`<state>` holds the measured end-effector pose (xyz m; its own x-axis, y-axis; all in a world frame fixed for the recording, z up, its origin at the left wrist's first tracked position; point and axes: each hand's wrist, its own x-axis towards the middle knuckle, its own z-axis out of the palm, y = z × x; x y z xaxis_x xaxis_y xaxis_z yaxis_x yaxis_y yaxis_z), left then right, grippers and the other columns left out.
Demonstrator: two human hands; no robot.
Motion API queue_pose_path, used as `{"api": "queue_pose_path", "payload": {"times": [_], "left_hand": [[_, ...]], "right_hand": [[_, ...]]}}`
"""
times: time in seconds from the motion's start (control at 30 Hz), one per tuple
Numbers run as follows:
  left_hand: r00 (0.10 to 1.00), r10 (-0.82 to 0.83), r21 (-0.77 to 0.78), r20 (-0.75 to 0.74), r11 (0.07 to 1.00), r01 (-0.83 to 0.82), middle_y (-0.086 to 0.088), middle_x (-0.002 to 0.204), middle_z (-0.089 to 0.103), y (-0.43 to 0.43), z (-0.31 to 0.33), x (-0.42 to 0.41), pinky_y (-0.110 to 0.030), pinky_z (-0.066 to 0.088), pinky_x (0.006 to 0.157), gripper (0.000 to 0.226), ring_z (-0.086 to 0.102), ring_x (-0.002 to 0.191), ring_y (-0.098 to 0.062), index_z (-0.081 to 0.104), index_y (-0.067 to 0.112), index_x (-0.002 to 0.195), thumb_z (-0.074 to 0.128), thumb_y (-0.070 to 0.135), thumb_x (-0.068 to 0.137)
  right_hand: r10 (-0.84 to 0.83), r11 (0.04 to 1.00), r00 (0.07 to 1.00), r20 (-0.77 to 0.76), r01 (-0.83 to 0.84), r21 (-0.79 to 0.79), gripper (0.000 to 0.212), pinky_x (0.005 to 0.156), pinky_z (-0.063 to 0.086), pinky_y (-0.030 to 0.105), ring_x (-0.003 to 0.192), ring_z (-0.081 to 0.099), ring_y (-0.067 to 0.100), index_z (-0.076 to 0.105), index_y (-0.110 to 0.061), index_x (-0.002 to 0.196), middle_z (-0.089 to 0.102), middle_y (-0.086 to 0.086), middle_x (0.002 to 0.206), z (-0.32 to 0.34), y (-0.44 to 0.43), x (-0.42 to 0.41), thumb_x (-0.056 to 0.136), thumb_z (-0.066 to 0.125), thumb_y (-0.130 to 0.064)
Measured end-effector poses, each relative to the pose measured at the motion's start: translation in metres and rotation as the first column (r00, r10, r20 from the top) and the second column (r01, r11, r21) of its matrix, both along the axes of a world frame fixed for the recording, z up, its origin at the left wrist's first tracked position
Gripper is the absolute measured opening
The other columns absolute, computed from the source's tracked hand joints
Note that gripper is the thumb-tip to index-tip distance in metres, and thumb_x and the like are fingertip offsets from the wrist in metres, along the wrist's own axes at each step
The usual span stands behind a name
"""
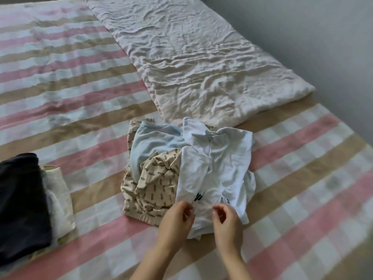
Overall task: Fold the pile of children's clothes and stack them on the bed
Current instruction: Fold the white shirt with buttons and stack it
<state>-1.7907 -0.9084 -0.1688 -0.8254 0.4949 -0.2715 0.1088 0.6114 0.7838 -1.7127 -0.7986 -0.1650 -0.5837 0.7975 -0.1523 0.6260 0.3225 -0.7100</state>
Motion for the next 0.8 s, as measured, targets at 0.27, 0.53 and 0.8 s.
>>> {"api": "queue_pose_path", "payload": {"times": [0.27,0.53,0.8], "left_hand": [[0.979,-0.164,0.000,-0.118,0.986,0.165,0.002,0.101,0.056,0.045,-0.023,0.021,-0.025,0.043,0.075,0.022,0.055,0.094,-0.017,0.062,0.016,0.103,0.063,0.017,0.081],[0.953,-0.294,0.220,-0.072,0.927,0.303,0.010,0.107,0.050,0.044,0.026,0.023,-0.006,0.039,0.079,0.054,0.047,0.093,0.009,0.053,0.027,0.127,0.062,0.028,0.074],[0.994,0.068,0.431,-0.080,0.902,-0.027,0.010,0.078,0.062,-0.061,0.129,0.021,-0.013,0.045,0.066,0.039,0.059,0.070,-0.006,0.056,0.038,0.093,0.068,0.005,0.078]], "right_hand": [[-0.322,0.920,0.945,-0.058,0.327,0.218,0.049,0.090,0.035,0.044,0.103,0.051,0.044,0.059,0.009,0.110,0.059,0.027,0.107,-0.024,0.018,0.017,0.074,0.073,-0.021],[-0.188,0.979,0.966,-0.178,0.170,-0.110,0.014,0.056,0.038,0.022,0.066,0.056,0.014,0.052,-0.023,0.077,0.059,-0.004,0.069,0.008,0.012,0.019,0.086,0.063,-0.023],[0.308,0.931,0.856,-0.414,-0.361,-0.052,0.016,0.058,0.047,0.021,0.062,0.057,0.008,0.054,-0.018,0.081,0.055,-0.008,0.064,0.129,-0.063,-0.008,0.088,0.054,-0.032]]}}
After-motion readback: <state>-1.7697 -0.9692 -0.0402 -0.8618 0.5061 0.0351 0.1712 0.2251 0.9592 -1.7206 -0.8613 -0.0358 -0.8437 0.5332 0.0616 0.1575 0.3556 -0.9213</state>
